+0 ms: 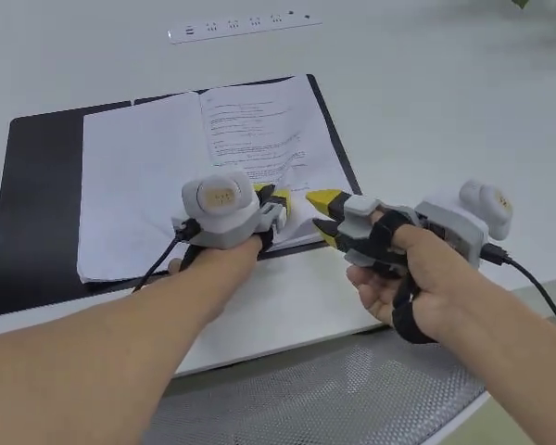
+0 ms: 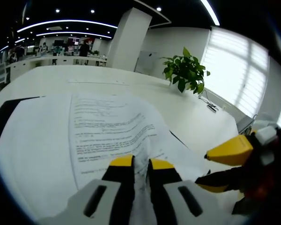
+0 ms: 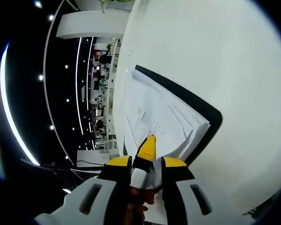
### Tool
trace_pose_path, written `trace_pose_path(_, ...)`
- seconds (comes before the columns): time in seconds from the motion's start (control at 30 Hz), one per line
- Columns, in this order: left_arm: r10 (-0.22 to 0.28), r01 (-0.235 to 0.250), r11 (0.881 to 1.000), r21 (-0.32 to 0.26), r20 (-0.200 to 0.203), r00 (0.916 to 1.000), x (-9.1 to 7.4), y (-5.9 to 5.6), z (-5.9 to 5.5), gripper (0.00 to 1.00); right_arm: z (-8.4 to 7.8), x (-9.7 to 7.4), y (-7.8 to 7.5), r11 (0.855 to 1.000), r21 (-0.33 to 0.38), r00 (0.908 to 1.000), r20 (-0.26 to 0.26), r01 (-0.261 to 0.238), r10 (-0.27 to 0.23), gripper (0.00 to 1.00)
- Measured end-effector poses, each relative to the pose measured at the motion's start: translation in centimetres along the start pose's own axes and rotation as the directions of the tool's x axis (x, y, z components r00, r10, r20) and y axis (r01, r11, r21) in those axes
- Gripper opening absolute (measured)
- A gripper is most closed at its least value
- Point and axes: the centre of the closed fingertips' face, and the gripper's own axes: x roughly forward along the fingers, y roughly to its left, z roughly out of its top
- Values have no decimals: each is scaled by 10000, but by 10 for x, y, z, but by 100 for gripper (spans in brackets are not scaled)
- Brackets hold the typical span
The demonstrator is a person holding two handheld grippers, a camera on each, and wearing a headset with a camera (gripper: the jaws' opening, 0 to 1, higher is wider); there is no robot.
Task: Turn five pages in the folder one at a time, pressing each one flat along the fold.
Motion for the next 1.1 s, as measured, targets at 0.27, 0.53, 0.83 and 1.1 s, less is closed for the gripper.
trace_pose_path(0.27, -8, 8, 10000, -8, 10, 10000, 0, 0, 0, 11, 14, 14, -28, 9972, 91, 9965, 371, 740, -743, 0)
trace_pose_path(0.53, -118, 114, 9986, -521, -76, 9999, -1, -2, 3, 13, 18, 10, -28, 9976, 356, 9936, 938, 591, -622, 0)
trace_pose_path(0.83, -460, 457, 9983, -359, -69, 9989, -45, -6, 10, 28, 12, -2, 4, 9964, -831, 9939, 1069, -179, 268, 0)
trace_pose_path(1.1, 226, -225, 9997, -24, 745, 9970, -92, 23, 31, 36, -14, -10, 43, 9479, -3152, 9924, 941, -455, 789, 0)
